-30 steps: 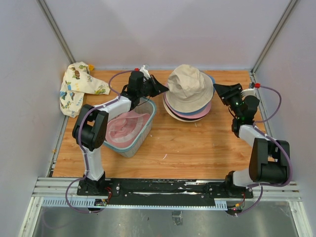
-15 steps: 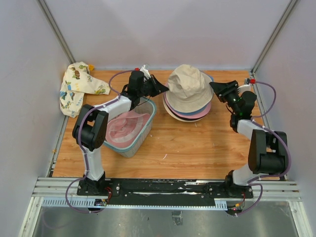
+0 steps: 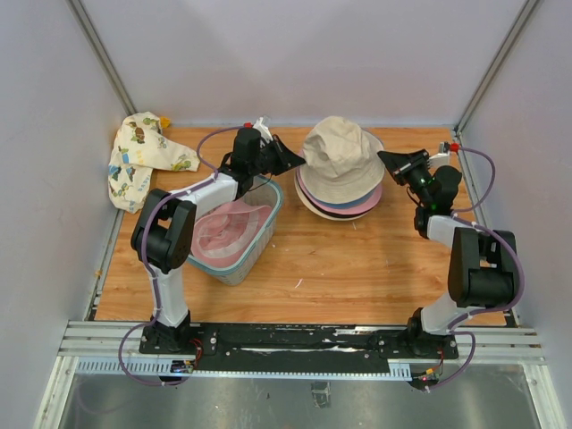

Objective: Stack the hats
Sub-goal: Stack the hat on the hat.

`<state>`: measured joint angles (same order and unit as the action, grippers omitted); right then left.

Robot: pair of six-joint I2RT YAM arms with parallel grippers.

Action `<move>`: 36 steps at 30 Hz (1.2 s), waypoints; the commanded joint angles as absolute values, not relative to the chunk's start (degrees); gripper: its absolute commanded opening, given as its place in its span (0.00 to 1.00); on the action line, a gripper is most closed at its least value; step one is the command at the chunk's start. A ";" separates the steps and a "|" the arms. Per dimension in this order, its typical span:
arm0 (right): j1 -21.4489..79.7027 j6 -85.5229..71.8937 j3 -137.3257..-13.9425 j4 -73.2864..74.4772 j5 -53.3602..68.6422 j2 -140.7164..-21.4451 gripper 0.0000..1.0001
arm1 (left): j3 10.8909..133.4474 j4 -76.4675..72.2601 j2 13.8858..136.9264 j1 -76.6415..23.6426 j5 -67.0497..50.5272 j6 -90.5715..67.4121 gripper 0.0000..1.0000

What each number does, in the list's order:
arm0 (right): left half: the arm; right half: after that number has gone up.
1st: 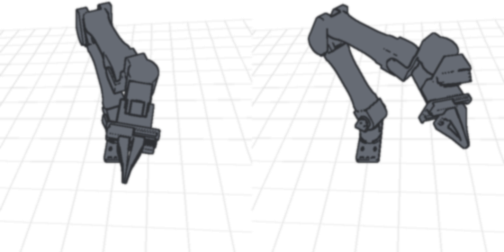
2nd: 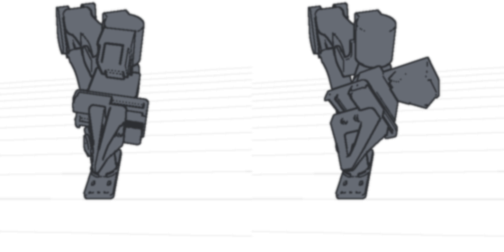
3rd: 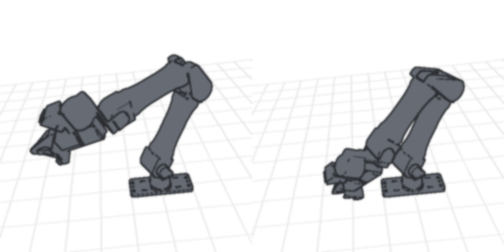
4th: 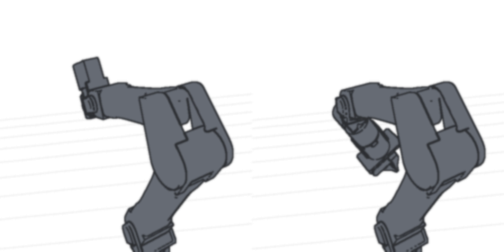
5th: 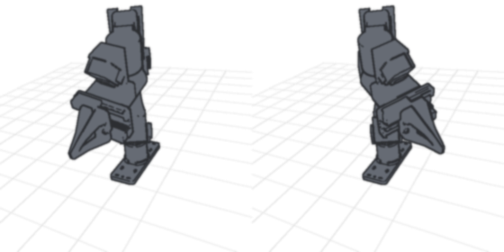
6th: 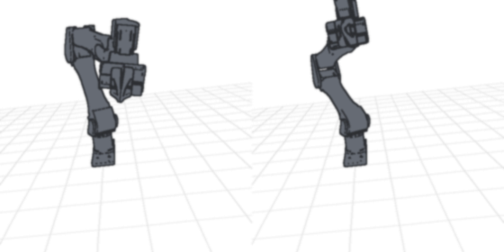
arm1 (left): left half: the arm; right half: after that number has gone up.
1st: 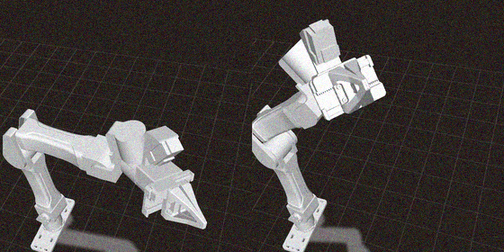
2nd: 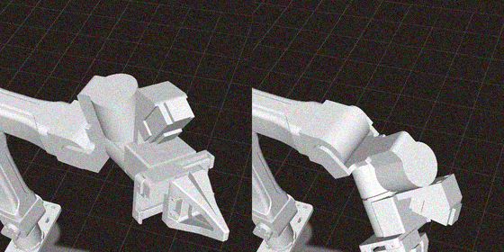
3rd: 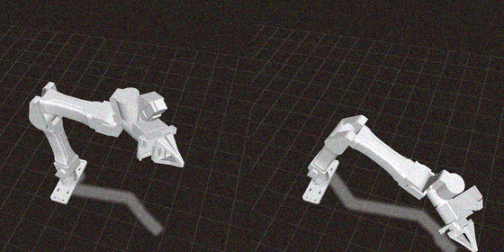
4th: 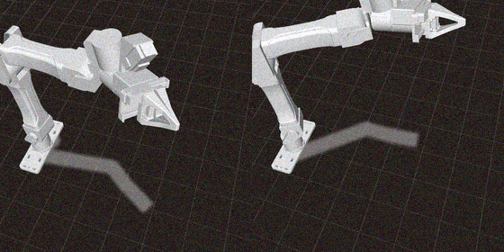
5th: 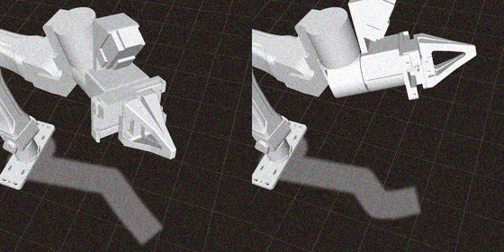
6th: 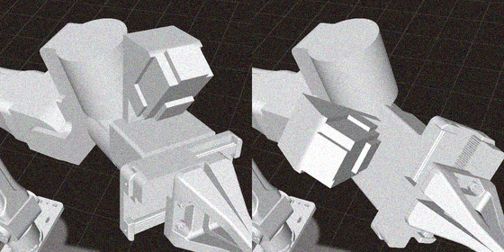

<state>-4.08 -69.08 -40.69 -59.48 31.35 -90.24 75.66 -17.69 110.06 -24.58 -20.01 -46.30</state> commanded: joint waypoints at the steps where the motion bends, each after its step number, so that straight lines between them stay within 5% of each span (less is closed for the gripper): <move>1: -3.41 -69.29 -38.89 -63.49 31.86 -91.07 0.01 | 76.50 -18.02 107.57 -24.79 -18.58 -44.75 0.00; 20: -6.41 -66.17 -33.06 -67.34 27.33 -98.42 0.01 | 76.92 -14.32 108.45 -24.79 -16.71 -43.46 0.00; 30: -6.37 -66.92 -34.81 -65.66 28.25 -95.03 0.24 | 77.26 -15.13 108.55 -24.79 -17.26 -44.19 0.00; 36: -6.33 -66.92 -34.98 -64.59 28.52 -92.89 0.30 | 77.39 -15.20 108.46 -24.79 -17.44 -44.26 0.01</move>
